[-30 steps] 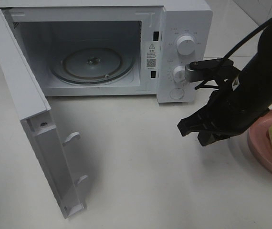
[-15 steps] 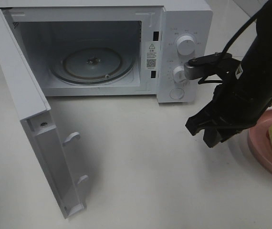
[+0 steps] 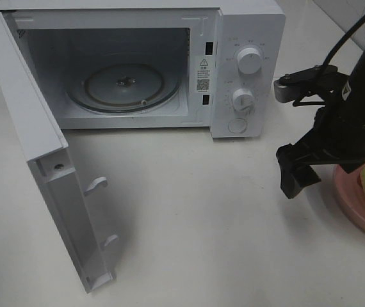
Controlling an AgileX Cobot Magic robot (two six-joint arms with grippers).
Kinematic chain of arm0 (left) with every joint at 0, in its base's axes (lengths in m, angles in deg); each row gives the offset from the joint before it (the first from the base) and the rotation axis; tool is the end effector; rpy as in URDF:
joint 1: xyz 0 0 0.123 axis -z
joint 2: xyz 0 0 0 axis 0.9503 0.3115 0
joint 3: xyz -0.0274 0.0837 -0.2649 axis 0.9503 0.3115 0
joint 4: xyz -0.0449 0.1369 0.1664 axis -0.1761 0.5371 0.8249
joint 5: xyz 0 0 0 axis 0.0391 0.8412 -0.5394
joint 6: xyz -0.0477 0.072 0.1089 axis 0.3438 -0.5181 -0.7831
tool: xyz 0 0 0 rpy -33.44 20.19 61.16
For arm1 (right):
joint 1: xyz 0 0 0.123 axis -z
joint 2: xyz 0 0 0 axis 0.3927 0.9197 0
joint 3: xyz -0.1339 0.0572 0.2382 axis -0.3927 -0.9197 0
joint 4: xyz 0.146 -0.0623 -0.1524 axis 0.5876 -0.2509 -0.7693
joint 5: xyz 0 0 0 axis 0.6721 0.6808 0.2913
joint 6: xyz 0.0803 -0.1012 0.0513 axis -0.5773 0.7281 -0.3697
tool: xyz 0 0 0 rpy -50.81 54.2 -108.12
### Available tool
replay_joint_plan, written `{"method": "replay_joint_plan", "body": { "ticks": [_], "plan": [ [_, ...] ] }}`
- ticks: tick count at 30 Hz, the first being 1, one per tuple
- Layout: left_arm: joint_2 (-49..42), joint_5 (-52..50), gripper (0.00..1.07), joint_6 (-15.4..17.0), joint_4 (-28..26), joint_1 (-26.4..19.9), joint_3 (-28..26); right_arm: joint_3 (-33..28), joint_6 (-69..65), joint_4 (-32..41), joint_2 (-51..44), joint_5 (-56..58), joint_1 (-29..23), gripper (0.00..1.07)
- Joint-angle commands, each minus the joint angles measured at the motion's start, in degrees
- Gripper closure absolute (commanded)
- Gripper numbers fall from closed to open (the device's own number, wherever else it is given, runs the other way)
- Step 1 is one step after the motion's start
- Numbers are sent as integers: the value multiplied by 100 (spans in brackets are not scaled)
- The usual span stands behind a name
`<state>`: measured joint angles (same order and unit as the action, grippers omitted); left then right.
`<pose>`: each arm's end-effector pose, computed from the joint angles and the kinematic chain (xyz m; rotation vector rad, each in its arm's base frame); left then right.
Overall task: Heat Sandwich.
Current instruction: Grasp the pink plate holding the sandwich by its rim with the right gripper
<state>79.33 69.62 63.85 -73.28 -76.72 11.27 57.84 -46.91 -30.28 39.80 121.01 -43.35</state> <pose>0.0164 -0.0001 0.2422 -0.0905 2.0196 0.0363 0.2552 0.0884 0.1681 -0.5749 2.8534 -0.0054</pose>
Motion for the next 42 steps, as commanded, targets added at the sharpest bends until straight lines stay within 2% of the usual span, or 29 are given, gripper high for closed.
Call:
{"method": "replay_joint_plan", "body": {
  "ticks": [1,5,15,42],
  "plan": [
    [-149,-29,10,40,6,29,23,29,-17,-63,-74,86,321,12],
    [-149,-29,10,40,6,29,23,29,-57,-63,-63,80,659,13],
    [-149,-29,10,40,6,29,23,23,-172,-115,103,11,1100,14],
    [-149,-29,10,40,6,29,23,23,-286,-218,1581,-636,1117,19]
  ]
}}
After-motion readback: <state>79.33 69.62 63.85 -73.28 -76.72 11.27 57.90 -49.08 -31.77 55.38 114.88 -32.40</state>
